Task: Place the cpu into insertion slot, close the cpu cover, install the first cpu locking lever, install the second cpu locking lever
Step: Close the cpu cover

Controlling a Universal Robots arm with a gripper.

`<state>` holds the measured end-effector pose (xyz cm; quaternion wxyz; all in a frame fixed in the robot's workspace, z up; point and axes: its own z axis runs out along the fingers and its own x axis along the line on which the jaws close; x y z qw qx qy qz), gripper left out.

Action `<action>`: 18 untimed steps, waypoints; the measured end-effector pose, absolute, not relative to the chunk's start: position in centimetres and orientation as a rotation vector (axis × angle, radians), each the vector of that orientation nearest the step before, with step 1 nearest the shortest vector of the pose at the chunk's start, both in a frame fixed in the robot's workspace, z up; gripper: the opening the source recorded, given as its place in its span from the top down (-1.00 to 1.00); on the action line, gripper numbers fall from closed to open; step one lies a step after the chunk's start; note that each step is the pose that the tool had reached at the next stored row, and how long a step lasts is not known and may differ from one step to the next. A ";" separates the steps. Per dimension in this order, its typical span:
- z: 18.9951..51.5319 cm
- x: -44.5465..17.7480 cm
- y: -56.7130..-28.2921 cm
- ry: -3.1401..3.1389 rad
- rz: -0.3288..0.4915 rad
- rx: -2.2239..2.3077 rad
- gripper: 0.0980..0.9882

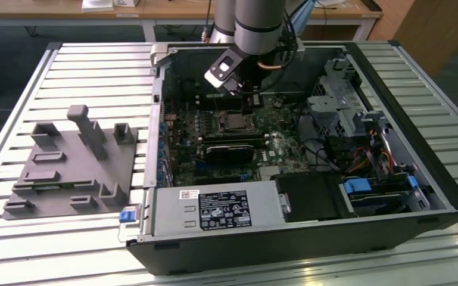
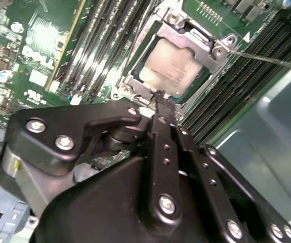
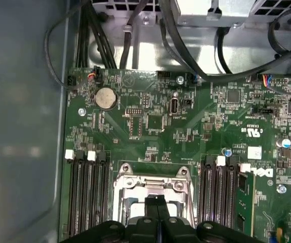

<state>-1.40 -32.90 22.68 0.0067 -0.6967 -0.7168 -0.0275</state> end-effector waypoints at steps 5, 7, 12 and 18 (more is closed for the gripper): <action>22.7 -1.6 -32.9 -2.242 -0.086 -2.179 0.98; 22.6 -1.7 -32.9 -2.242 -0.086 -2.179 0.98; 22.5 -2.1 -32.9 -2.242 -0.086 -2.180 0.98; 22.4 -2.9 -32.9 -2.242 -0.086 -2.179 0.98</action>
